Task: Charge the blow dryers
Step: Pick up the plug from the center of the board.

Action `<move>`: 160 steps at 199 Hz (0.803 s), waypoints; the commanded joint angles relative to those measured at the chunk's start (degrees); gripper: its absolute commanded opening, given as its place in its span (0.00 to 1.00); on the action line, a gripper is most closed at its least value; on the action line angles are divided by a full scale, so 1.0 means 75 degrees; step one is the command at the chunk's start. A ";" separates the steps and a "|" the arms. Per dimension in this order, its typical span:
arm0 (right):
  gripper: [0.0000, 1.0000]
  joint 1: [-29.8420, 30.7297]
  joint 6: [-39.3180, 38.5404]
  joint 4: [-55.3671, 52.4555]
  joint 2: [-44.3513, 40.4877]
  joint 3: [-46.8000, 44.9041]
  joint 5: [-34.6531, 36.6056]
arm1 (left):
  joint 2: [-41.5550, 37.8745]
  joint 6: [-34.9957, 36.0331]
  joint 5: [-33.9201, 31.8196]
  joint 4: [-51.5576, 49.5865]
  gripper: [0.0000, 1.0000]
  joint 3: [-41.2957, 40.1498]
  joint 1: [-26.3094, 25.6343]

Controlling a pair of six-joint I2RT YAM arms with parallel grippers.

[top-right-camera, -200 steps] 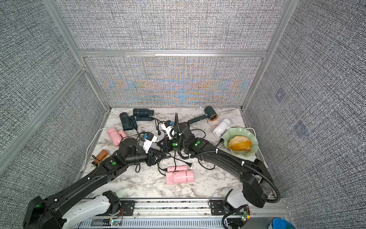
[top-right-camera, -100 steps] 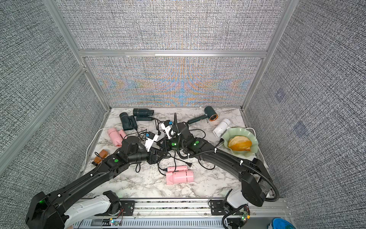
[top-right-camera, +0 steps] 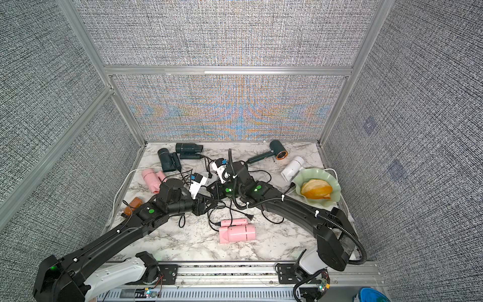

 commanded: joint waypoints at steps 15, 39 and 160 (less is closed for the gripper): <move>0.08 0.0039 -0.0062 -0.0110 0.0070 0.0131 0.0073 | 0.0008 0.0106 0.0159 -0.0043 0.35 0.0059 0.0027; 0.08 0.0045 -0.0101 -0.0137 0.0109 0.0191 0.0104 | 0.0087 0.0181 0.0217 -0.0151 0.32 0.0115 0.0025; 0.08 0.0126 -0.0301 -0.0347 0.0165 0.0319 0.0214 | 0.0313 0.0357 0.0228 -0.0655 0.20 0.0356 0.0186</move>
